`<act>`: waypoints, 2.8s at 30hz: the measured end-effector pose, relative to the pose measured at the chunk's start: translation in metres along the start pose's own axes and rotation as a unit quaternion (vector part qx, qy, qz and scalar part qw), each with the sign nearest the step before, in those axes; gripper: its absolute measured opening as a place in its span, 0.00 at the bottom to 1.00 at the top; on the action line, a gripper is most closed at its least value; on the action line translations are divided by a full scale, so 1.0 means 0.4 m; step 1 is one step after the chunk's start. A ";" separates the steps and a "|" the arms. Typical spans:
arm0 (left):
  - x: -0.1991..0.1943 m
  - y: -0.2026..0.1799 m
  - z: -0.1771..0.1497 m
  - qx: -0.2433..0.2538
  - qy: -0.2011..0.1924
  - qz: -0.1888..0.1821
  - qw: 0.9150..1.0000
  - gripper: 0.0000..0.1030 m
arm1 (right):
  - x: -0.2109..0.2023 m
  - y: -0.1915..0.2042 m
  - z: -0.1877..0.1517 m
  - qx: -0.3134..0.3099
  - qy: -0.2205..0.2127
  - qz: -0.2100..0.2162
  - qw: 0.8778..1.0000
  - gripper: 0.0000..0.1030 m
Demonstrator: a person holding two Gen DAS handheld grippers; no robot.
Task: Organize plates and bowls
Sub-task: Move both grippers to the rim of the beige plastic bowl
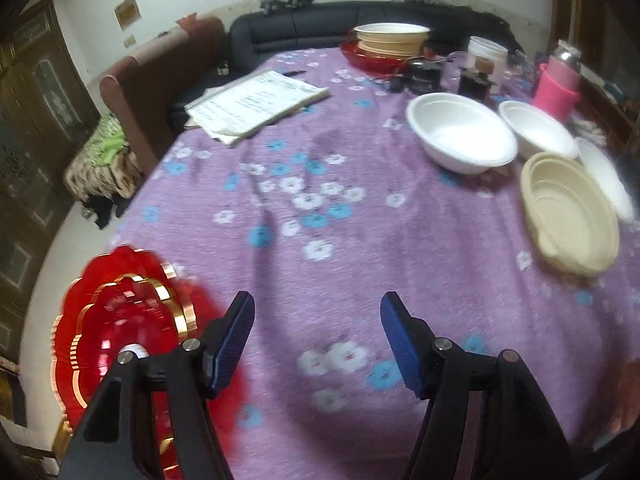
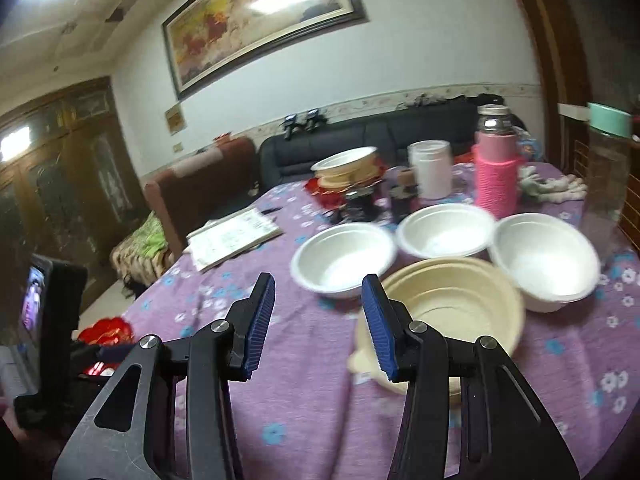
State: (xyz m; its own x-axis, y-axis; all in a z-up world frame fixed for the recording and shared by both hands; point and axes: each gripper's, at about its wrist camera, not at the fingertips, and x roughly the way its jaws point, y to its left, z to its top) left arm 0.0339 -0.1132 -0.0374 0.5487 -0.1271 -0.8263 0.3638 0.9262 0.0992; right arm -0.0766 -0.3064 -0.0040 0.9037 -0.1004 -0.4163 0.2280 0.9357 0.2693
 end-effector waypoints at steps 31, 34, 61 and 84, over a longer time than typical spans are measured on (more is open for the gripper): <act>0.141 -0.268 0.195 -0.007 -0.023 -0.115 0.993 0.71 | 0.032 -0.408 -0.007 0.267 0.117 -0.030 0.956 0.44; 0.145 -0.265 0.198 -0.015 -0.023 -0.132 0.991 0.75 | 0.041 -0.407 -0.013 0.271 0.127 -0.022 0.954 0.44; 0.093 -0.289 0.182 0.029 -0.079 -0.140 0.987 0.76 | 0.068 -0.403 -0.022 0.264 0.141 -0.027 0.954 0.44; 0.156 -0.377 0.138 0.103 0.011 -0.187 0.977 0.78 | 0.100 -0.417 -0.041 0.274 0.167 -0.050 0.946 0.44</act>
State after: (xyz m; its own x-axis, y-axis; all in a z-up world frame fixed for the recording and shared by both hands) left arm 0.0550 -0.2805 -0.0732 0.3333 -0.4332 -0.8374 0.6807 0.7251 -0.1041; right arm -0.0845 -0.4609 -0.0796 0.7233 0.0197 -0.6902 0.5422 0.6027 0.5854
